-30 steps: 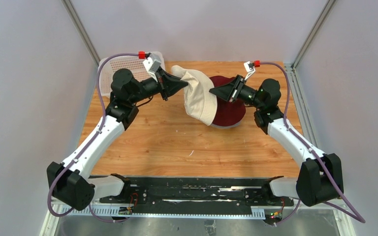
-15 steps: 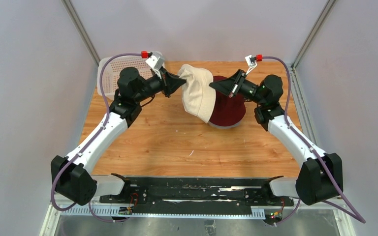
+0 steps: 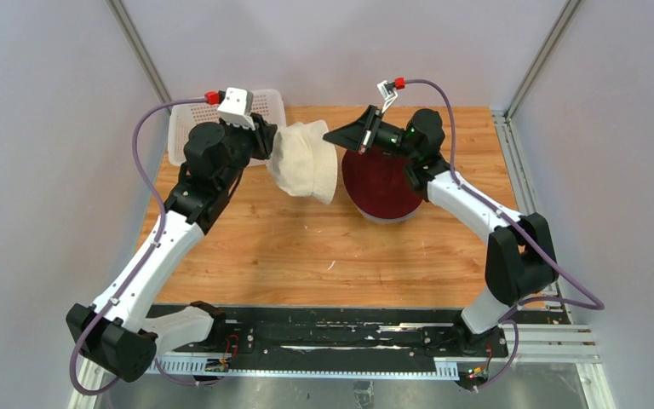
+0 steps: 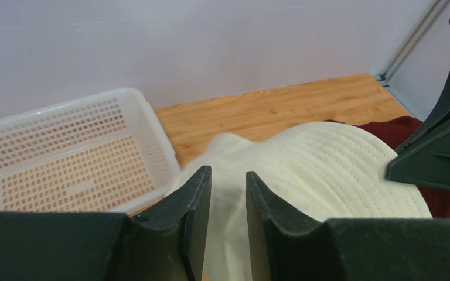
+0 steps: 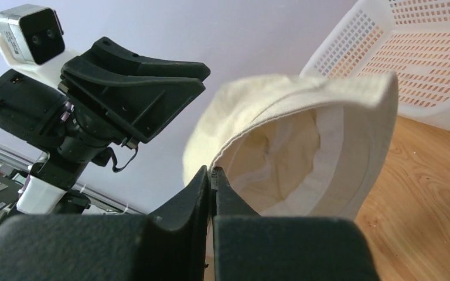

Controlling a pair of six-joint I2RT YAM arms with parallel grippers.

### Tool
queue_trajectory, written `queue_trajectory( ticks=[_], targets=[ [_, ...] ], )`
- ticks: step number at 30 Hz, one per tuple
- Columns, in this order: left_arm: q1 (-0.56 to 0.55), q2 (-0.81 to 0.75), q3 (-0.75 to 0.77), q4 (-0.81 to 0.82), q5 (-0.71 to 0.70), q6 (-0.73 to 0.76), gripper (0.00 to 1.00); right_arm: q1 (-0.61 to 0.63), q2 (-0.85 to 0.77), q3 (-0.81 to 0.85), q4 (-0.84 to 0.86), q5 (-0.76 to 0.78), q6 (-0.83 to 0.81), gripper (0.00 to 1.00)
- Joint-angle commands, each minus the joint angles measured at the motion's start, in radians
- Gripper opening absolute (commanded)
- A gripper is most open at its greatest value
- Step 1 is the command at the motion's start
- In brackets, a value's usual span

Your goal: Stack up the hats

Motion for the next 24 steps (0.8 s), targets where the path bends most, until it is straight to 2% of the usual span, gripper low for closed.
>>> queue_trajectory(
  ticks=[1, 3, 5, 6, 14, 24],
  targets=[
    [-0.002, 0.025, 0.043, -0.034, -0.093, 0.053, 0.33, 0.015, 0.031, 0.085, 0.073, 0.005, 0.018, 0.01],
    [-0.003, 0.031, 0.048, -0.033, -0.088, 0.05, 0.34, 0.013, 0.03, 0.105, 0.03, 0.012, -0.014, 0.0],
    [-0.002, 0.04, 0.047, -0.023, -0.084, 0.045, 0.43, 0.01, 0.026, 0.115, -0.003, 0.017, -0.039, 0.01],
    [-0.003, 0.044, 0.047, -0.015, -0.08, 0.04, 0.43, 0.005, 0.021, 0.114, -0.012, 0.019, -0.046, 0.01],
    [-0.003, 0.069, 0.046, 0.011, -0.057, 0.016, 0.47, -0.065, -0.022, 0.096, -0.03, 0.021, -0.056, 0.0],
    [-0.004, 0.054, 0.018, 0.034, -0.036, -0.002, 0.48, -0.183, -0.138, -0.021, -0.013, 0.011, -0.033, 0.0]
  ],
)
